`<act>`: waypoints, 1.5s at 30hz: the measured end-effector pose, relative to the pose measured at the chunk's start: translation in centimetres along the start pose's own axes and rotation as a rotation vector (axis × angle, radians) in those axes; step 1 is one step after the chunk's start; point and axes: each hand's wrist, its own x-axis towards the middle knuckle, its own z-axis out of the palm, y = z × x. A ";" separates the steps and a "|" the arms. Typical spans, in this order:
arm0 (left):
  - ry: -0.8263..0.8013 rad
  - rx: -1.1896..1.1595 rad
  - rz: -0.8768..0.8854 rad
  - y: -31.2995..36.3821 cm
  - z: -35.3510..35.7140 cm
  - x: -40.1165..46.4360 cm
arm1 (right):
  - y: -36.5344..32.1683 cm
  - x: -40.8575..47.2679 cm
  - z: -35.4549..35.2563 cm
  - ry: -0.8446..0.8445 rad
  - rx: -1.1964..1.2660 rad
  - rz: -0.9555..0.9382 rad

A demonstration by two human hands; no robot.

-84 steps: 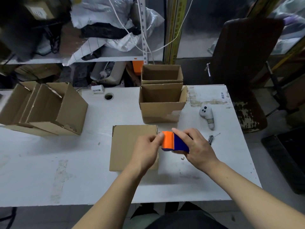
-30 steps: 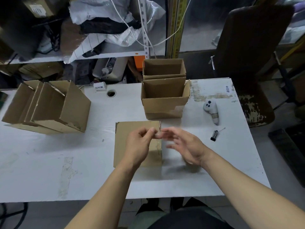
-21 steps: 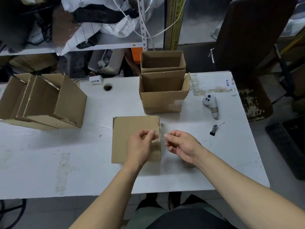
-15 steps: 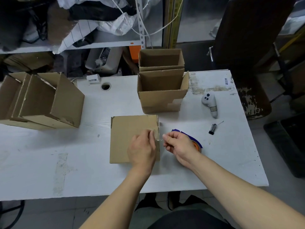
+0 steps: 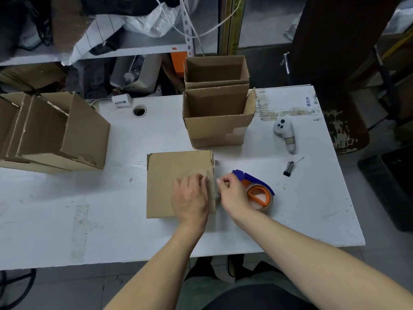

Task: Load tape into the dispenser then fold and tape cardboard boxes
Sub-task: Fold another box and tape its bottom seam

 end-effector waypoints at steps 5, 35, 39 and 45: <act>-0.053 0.062 -0.117 -0.6 0.1 0.3 | -0.4 -0.3 0.8 0.015 -0.104 -0.046; -0.302 -0.286 -0.235 -1.5 -2.3 1.6 | -0.5 -2.1 -0.6 -0.050 -0.663 -0.337; -0.337 -0.272 -0.182 -1.9 -2.8 1.2 | 0.0 -0.1 -3.9 0.041 -0.699 -0.498; -0.357 -0.247 -0.088 -2.2 -3.0 1.7 | 1.6 3.9 -9.2 -0.074 -1.298 -0.203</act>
